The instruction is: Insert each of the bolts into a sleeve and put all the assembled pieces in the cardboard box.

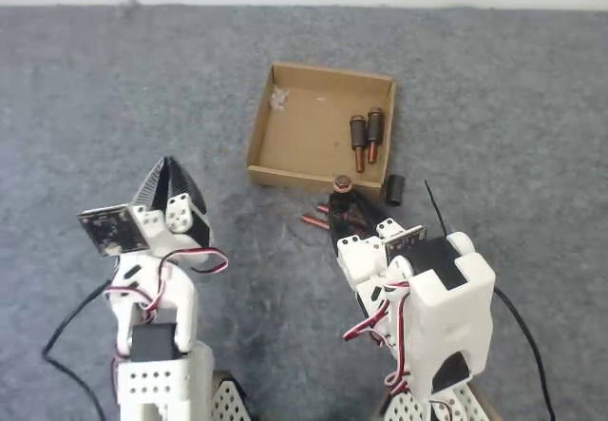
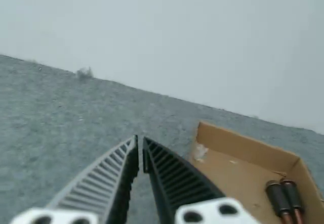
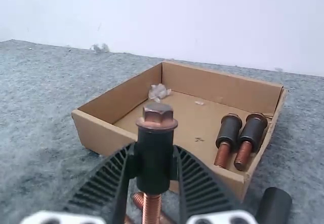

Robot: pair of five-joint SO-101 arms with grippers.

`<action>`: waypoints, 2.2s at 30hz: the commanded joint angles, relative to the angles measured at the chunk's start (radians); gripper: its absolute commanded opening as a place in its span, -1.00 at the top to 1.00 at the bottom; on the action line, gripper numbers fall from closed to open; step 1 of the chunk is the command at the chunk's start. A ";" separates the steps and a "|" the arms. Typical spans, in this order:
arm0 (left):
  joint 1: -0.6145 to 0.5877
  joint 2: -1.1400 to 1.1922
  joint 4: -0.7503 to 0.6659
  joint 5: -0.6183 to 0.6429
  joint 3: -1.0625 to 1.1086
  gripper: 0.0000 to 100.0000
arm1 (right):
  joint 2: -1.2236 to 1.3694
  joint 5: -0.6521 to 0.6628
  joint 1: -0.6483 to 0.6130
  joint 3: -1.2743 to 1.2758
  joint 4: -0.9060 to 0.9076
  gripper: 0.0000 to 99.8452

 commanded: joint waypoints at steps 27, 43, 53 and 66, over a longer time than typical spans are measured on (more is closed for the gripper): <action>-0.048 -0.109 0.672 -0.376 -0.008 0.98 | -0.440 -0.008 0.079 0.100 0.314 0.99; -0.048 -0.109 0.671 -0.379 -0.008 0.98 | -1.305 -0.008 0.107 -0.055 1.481 0.99; -0.048 -0.109 0.671 -0.379 -0.008 0.98 | -1.501 -0.009 0.111 -0.390 1.985 0.99; -0.048 -0.109 0.667 -0.379 -0.008 0.98 | -0.969 -0.006 0.111 -0.964 2.293 0.98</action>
